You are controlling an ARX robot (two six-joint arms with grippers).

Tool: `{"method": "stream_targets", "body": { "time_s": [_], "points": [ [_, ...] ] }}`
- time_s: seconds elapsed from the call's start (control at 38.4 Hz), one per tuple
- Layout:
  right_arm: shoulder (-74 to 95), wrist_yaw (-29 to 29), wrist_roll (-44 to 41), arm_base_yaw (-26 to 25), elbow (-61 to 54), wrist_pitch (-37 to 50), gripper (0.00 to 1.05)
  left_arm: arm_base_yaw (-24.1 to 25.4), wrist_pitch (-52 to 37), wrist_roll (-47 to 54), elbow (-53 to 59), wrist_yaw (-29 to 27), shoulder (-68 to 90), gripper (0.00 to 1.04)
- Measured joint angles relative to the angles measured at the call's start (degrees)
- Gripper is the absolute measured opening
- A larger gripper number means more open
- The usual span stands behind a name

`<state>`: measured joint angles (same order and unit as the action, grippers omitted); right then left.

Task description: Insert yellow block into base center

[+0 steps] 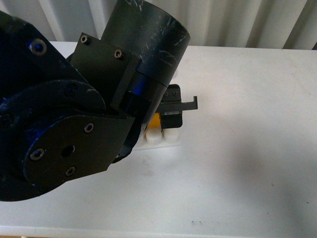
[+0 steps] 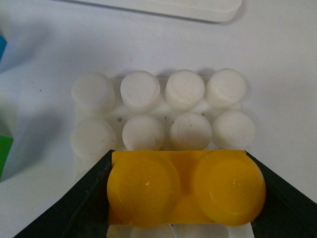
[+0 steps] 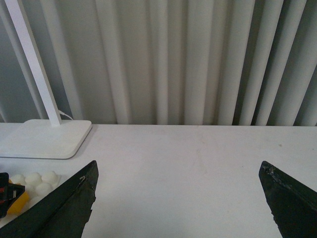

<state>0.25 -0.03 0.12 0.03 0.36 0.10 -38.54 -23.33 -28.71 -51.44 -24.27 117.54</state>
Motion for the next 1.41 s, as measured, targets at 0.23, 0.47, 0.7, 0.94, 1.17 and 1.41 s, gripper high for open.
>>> {"method": "stream_targets", "body": {
  "time_s": [0.23,0.47,0.7,0.94,1.17,1.41],
  "points": [
    [0.0,0.0,0.0,0.0,0.0,0.0,0.95,0.09,-0.22,0.13,0.33,0.31,0.59,0.65],
    [0.0,0.0,0.0,0.0,0.0,0.0,0.95,0.13,-0.5,0.11,0.15,0.37,1.53,0.65],
    [0.0,0.0,0.0,0.0,0.0,0.0,0.95,0.07,-0.79,1.53,-0.46,-0.24,3.02,0.65],
    [0.0,0.0,0.0,0.0,0.0,0.0,0.95,0.07,-1.33,1.92,-0.42,-0.28,3.17,0.65],
    [0.0,0.0,0.0,0.0,0.0,0.0,0.95,0.24,-1.33,2.19,-0.09,-0.22,2.4,0.65],
    [0.0,0.0,0.0,0.0,0.0,0.0,0.95,0.68,-0.02,3.17,0.04,0.48,0.98,0.65]
  ]
}}
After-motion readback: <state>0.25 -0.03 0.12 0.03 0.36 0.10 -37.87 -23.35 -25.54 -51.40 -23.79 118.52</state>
